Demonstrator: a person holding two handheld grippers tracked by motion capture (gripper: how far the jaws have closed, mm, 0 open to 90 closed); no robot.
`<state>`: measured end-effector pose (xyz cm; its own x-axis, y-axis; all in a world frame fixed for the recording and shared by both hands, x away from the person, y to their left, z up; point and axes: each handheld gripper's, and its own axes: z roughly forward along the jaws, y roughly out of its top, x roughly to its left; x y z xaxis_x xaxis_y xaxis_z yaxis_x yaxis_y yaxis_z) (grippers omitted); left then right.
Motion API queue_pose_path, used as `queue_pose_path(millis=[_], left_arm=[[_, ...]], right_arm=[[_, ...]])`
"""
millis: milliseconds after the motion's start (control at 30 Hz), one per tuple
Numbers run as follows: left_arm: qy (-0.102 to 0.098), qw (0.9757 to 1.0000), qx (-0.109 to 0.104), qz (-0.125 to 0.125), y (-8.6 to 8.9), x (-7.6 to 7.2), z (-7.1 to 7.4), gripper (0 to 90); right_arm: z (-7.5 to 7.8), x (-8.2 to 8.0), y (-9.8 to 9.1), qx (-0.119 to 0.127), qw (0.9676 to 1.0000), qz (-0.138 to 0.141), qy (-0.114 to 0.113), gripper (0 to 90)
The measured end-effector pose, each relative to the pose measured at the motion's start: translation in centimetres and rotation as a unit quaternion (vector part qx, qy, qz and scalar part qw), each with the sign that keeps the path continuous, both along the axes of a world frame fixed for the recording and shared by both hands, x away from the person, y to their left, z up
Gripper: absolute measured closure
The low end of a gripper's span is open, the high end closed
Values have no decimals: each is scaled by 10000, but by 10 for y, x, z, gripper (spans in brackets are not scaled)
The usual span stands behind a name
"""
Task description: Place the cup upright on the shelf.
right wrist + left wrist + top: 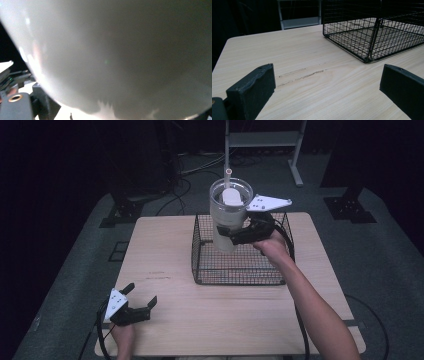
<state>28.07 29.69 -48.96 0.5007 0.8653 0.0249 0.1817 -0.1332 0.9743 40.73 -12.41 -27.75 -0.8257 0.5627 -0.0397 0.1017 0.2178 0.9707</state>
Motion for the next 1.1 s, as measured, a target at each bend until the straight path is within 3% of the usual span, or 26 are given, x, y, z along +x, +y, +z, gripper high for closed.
queue_pose_path(millis=[267,400,667,1100], left_arm=[[1,10000,9,-3,1,0,0,0],[-1,10000,-14,-4,1,0,0,0],[-7,10000,-9,-15,1,0,0,0],[-7,10000,-22,-24,2,0,0,0]], right_arm=[[-1,22,9,-42,10000,-38,-74,93],[-8,32,11,-25,10000,-3,17,93],[-34,51,17,-239,9994,98,232,93],[-72,70,16,-278,9980,168,537,93]])
